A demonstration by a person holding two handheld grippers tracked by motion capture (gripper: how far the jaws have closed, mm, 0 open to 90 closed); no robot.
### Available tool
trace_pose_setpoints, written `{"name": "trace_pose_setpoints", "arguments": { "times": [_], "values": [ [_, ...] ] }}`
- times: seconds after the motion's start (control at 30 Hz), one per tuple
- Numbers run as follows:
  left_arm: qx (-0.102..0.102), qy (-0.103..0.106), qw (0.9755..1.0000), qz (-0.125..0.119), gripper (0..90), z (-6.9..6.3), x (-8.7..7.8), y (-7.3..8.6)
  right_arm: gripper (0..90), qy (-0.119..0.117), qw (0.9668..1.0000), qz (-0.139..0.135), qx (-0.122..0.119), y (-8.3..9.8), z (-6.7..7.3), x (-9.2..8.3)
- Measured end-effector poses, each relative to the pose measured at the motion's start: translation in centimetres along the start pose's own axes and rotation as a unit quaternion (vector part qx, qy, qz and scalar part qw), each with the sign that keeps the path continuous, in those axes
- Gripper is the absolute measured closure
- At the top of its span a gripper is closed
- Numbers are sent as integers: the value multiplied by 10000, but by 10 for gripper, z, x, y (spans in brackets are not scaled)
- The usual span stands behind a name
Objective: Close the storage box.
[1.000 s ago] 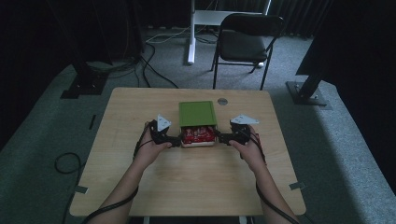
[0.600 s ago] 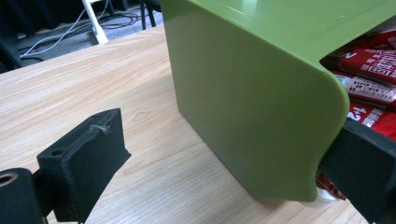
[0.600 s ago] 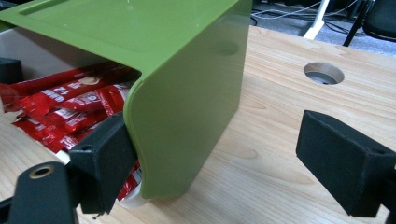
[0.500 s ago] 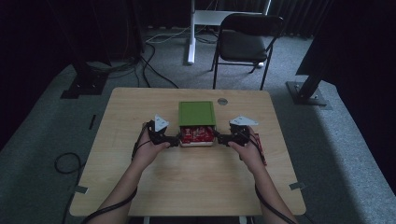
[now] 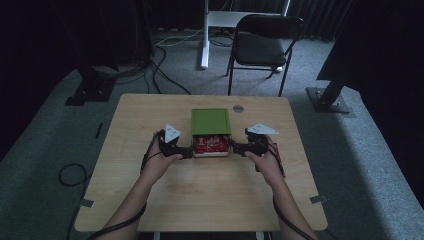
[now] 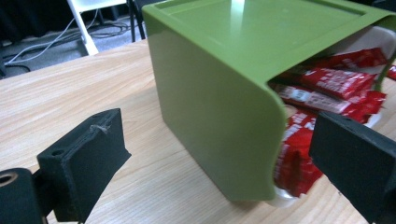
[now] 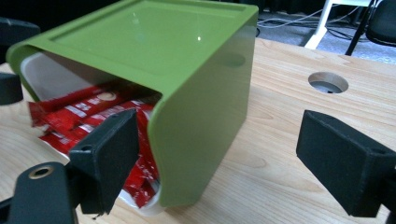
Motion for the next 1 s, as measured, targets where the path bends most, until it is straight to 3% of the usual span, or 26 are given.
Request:
{"name": "trace_pose_setpoints", "arguments": {
  "times": [0.33,1.0],
  "values": [
    [52,43,10000,32,47,-6,-6,1,124,-91,9999,-88,11,-3,5,-10],
    [-66,23,9998,197,47,-6,-19,21,123,161,9999,-33,-41,15,-11,-31]
  ]
}}
Point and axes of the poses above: each handheld gripper's, and its own axes: x roughly forward along the jaws, y roughly out of its underside, z roughly to its left, the point moved 2 cm from there along x, roughly forward along the jaws, and after that the axes turned 10 degrees about x, right-handed, at the moved point
